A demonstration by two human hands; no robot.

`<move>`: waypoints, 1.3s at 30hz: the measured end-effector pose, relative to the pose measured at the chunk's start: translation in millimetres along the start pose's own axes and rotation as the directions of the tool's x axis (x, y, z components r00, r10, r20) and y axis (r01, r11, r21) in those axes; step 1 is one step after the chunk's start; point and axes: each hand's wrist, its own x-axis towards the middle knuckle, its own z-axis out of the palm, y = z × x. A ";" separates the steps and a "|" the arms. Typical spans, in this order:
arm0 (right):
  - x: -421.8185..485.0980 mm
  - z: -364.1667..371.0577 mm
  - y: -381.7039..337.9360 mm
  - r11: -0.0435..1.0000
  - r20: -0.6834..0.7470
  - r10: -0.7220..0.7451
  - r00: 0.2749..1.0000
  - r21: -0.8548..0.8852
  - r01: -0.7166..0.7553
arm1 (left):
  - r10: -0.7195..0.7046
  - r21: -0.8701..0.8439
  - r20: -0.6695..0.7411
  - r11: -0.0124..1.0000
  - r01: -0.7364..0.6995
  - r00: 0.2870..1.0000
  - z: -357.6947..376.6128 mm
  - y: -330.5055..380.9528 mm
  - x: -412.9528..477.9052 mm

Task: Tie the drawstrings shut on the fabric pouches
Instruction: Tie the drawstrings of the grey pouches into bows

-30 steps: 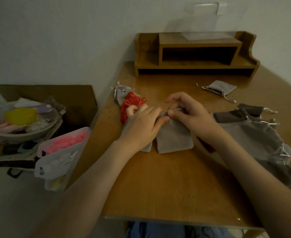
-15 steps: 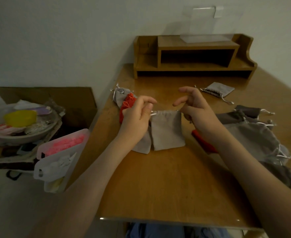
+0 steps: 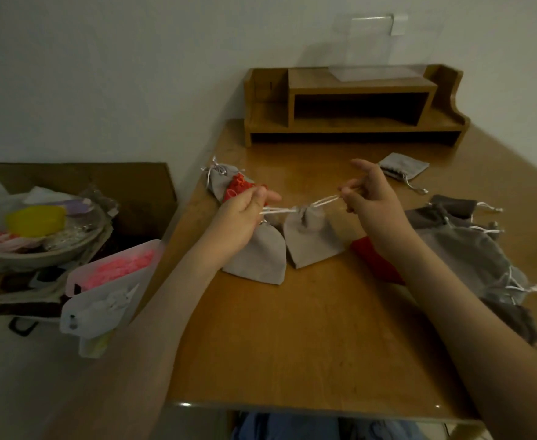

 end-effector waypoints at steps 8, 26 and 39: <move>3.2 3.0 3.4 0.995 -0.062 0.011 0.998 -0.102 -0.018 | 0.040 0.379 0.001 0.925 -0.037 0.999 -1.0 -6.3 -2.3; -4.7 3.2 -9.0 0.990 0.039 0.051 0.998 0.126 -0.056 | 0.069 -0.850 0.165 0.515 0.107 0.984 1.7 5.4 -2.3; -29.0 8.6 -34.9 0.927 0.533 -0.325 0.781 0.345 0.150 | -0.037 -0.507 0.403 0.823 0.257 0.914 11.6 6.1 -7.5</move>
